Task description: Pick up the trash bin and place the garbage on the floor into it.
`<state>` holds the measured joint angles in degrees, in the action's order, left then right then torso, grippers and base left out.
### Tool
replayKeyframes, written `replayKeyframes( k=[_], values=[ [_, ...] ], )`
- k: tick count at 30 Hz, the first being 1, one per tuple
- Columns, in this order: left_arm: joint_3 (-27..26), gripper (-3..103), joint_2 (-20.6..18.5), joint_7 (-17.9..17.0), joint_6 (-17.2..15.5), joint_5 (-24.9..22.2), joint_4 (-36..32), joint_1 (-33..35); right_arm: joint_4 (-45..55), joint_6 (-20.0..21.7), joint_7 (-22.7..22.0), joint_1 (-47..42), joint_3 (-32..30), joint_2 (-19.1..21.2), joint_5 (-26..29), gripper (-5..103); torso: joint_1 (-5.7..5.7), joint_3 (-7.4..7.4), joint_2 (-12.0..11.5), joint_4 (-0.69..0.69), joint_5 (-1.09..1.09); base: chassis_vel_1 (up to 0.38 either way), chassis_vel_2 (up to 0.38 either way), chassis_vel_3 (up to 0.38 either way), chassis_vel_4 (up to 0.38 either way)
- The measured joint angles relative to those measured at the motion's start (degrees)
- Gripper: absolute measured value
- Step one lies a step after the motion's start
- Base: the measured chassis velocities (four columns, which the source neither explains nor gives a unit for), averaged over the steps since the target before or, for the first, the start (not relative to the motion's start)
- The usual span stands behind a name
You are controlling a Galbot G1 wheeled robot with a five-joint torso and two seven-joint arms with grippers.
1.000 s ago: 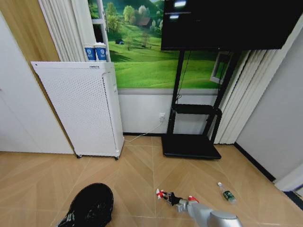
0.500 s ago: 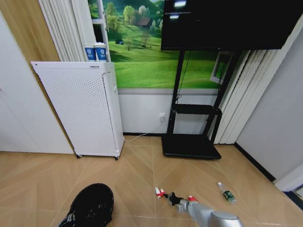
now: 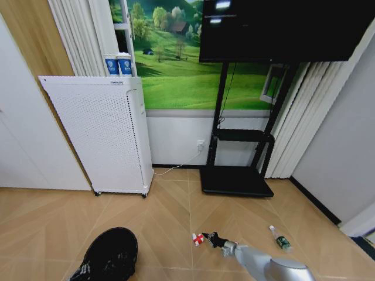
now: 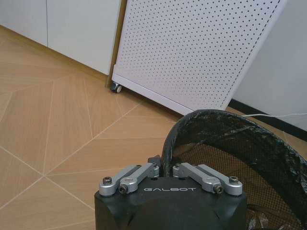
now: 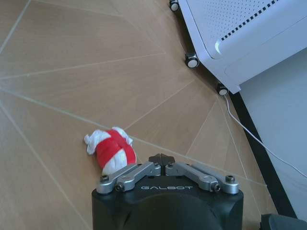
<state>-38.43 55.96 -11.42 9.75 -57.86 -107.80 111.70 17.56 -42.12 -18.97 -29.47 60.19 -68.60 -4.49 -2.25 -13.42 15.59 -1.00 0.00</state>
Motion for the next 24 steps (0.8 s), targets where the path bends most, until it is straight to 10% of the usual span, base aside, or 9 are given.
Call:
replayKeyframes(
  k=[24],
  values=[
    [0.59, 6, 0.15, -0.47, -0.28, 0.24, -0.02, -0.7, -1.36, 0.08, -0.62, 0.05, 0.43, -0.06, -2.89, 91, 0.0, 0.0, 0.0, 0.0, 0.0, 0.0, 0.0, 0.0, 0.0]
  ],
)
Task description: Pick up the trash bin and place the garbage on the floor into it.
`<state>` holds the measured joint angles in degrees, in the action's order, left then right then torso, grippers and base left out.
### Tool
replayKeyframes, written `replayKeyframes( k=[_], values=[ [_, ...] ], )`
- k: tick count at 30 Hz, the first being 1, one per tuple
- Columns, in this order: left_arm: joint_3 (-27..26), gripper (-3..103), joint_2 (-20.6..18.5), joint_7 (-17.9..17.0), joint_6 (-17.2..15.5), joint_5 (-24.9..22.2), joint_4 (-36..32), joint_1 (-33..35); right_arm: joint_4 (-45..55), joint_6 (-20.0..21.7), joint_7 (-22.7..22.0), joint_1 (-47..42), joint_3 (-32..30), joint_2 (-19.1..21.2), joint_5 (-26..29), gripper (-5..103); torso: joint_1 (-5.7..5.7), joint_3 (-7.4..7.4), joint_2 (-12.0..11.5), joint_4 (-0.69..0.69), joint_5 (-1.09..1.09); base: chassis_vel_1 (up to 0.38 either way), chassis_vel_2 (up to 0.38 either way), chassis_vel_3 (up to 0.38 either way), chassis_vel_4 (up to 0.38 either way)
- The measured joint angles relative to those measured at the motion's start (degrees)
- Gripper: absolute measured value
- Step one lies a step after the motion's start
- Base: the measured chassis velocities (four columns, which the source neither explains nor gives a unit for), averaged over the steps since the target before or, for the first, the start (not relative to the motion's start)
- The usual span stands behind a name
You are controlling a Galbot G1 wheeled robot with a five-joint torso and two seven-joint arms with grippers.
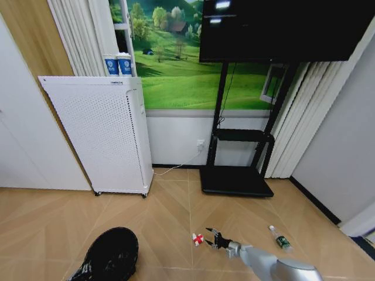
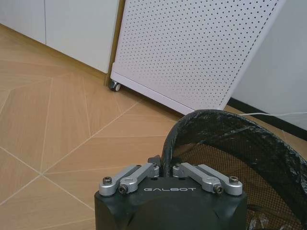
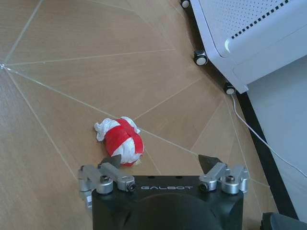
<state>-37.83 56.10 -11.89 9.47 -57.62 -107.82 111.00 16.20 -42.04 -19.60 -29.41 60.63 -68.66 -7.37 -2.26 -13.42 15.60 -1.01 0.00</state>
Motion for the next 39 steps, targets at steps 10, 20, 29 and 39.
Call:
replayKeyframes(
  k=[10, 20, 29, 39],
  values=[
    [0.41, 6, 0.04, -0.01, 0.0, -0.21, 0.01, -0.52, -2.75, 0.48, 0.09, 0.28, 2.05, -2.67, -1.03, 100, 0.0, 0.0, 0.0, 0.0, 0.0, 0.0, 0.0, 0.0, 0.0],
    [0.29, 6, -0.29, 0.22, 0.02, -1.35, 0.12, -0.84, -5.67, 1.2, 0.38, 1.3, 4.34, -5.62, -2.14, 100, 0.0, 0.0, 0.0, 0.01, 0.0, 0.0, 0.0, 0.0, 0.0],
    [0.44, 6, -0.46, 0.34, 0.08, -1.78, 0.12, -1.26, -7.22, 1.66, 0.98, 1.41, 5.35, -6.67, -1.61, 100, 0.0, 0.0, 0.0, 0.0, 0.01, 0.0, 0.0, 0.0, 0.0],
    [0.74, 6, -0.64, 0.47, 0.14, -2.03, 0.08, -1.58, -7.82, 2.28, 0.97, 0.64, 5.95, -7.12, -0.63, 100, 0.0, 0.0, 0.0, 0.0, 0.0, 0.0, 0.0, 0.0, 0.0]
  ],
)
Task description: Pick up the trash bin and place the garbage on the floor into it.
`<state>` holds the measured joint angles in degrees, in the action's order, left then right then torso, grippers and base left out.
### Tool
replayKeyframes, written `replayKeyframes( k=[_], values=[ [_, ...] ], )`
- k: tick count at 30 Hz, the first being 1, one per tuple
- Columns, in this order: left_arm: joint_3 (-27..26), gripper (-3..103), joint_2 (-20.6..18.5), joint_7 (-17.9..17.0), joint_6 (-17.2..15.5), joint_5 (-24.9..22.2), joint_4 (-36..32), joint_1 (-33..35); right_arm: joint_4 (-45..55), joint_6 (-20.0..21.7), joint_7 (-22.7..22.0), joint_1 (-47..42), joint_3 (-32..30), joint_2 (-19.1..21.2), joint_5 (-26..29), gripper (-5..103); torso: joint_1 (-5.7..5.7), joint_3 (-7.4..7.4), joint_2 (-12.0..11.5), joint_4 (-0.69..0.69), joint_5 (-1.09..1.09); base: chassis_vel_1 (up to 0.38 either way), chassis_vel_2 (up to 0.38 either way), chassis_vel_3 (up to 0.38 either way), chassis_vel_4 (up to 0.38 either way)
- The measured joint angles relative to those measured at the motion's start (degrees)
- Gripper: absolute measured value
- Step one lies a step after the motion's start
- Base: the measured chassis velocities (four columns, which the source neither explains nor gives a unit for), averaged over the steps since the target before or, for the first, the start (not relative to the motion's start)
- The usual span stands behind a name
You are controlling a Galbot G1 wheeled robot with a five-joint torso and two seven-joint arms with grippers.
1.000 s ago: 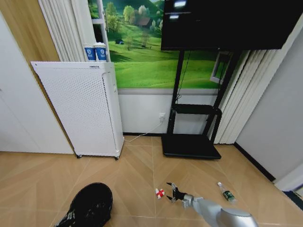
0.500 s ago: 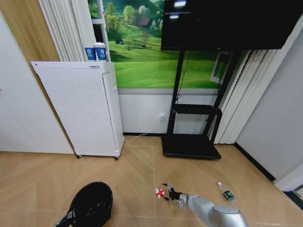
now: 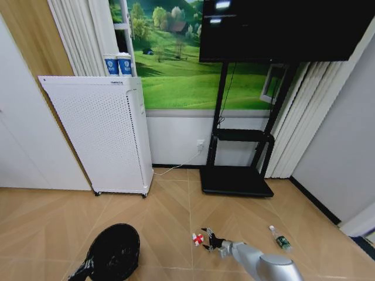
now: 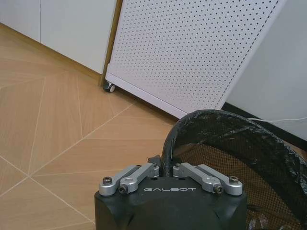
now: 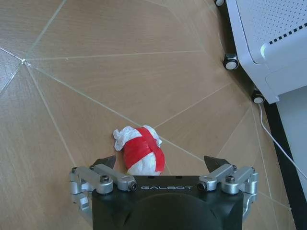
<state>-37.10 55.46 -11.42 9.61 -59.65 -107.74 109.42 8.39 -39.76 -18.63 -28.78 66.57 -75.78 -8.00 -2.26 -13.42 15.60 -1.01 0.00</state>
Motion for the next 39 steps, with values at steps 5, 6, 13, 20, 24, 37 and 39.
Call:
replayKeyframes(
  k=[5, 6, 13, 20, 24, 37, 39],
  values=[
    [0.17, 6, 0.0, 0.01, 0.01, -0.02, 0.01, -0.29, -0.56, 0.31, 0.0, -0.14, 0.37, -0.62, 0.64, 100, 0.0, 0.0, 0.0, 0.0, 0.0, 0.0, 0.0, 0.0, 0.0],
    [0.18, 6, 0.02, 0.01, 0.01, -0.04, 0.01, -0.3, -0.8, 0.35, 0.03, -0.15, 0.48, -0.96, 0.8, 100, 0.0, 0.0, 0.0, 0.0, 0.0, 0.0, 0.0, 0.0, 0.0],
    [0.17, 6, 0.1, 0.01, 0.01, -0.25, -0.04, -0.41, -1.36, 0.53, 0.27, -0.22, 1.39, -1.79, 1.74, 100, 0.0, 0.0, 0.0, 0.0, 0.0, 0.0, 0.0, 0.0, 0.0],
    [0.06, 6, 0.08, 0.01, 0.01, -0.46, -0.19, -0.43, -1.75, 0.91, 0.93, -0.57, 2.0, -2.34, 2.86, 100, 0.0, 0.0, 0.0, 0.0, 0.0, 0.0, 0.0, 0.0, 0.0],
    [0.05, 6, 0.08, 0.01, 0.01, -0.52, -0.2, -0.48, -1.77, 1.28, 0.92, -0.6, 2.09, -2.64, 3.38, 100, 0.0, 0.0, 0.0, 0.0, 0.0, 0.0, 0.0, 0.0, 0.0],
    [0.29, 6, 0.33, 0.06, 0.1, -0.32, -0.1, -0.59, -1.8, 1.53, 0.59, -0.25, 1.3, -1.87, 4.67, 100, 0.0, 0.0, 0.0, 0.0, 0.0, 0.0, 0.0, 0.0, 0.0],
    [0.34, 6, 0.36, 0.06, 0.11, -0.3, -0.1, -0.62, -1.94, 1.56, 0.46, -0.43, 1.18, -1.95, 4.67, 100, 0.0, 0.0, 0.0, 0.0, 0.0, 0.0, 0.0, 0.0, 0.0]
  ],
)
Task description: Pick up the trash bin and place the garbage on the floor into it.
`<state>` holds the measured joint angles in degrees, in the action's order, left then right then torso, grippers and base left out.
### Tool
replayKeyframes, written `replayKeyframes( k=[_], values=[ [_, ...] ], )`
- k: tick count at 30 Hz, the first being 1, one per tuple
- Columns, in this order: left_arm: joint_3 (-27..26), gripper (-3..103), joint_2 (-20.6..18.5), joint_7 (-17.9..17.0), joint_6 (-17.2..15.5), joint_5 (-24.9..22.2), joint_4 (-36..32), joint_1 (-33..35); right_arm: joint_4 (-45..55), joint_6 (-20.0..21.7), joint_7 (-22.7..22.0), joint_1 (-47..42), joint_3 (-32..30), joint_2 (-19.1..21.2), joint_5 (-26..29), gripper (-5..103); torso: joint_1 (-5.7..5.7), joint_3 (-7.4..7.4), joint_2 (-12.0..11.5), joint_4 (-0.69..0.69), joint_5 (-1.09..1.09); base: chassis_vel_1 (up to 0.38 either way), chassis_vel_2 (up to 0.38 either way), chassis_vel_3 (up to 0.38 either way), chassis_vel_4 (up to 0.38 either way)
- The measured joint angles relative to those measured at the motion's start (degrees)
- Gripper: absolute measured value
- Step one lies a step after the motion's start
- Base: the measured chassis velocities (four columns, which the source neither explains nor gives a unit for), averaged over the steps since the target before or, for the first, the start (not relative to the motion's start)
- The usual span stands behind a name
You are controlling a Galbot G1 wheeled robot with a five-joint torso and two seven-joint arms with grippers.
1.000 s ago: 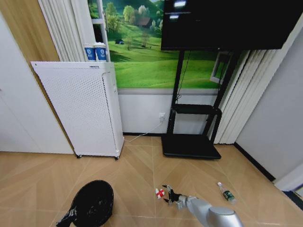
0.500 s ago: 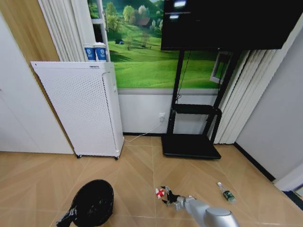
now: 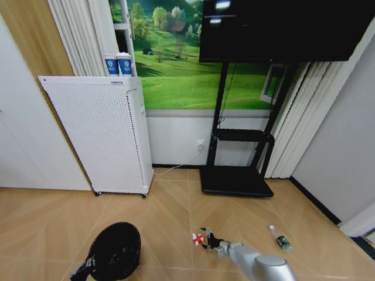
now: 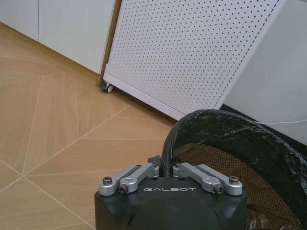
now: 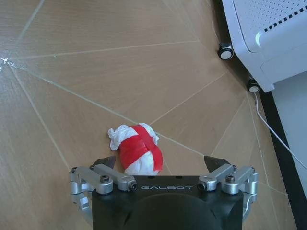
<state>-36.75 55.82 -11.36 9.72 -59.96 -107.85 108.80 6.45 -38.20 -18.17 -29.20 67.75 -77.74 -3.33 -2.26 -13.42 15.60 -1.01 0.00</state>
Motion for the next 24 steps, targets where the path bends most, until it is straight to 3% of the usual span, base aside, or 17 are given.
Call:
replayKeyframes(
  k=[24],
  values=[
    [0.32, 6, 0.05, 0.19, 0.09, -0.1, 0.11, -0.65, -0.61, 1.24, -1.8, -1.54, -1.13, -2.04, 1.07, 100, 0.0, 0.0, 0.0, 0.0, 0.0, 0.0, 0.0, 0.0, 0.0]
  ],
)
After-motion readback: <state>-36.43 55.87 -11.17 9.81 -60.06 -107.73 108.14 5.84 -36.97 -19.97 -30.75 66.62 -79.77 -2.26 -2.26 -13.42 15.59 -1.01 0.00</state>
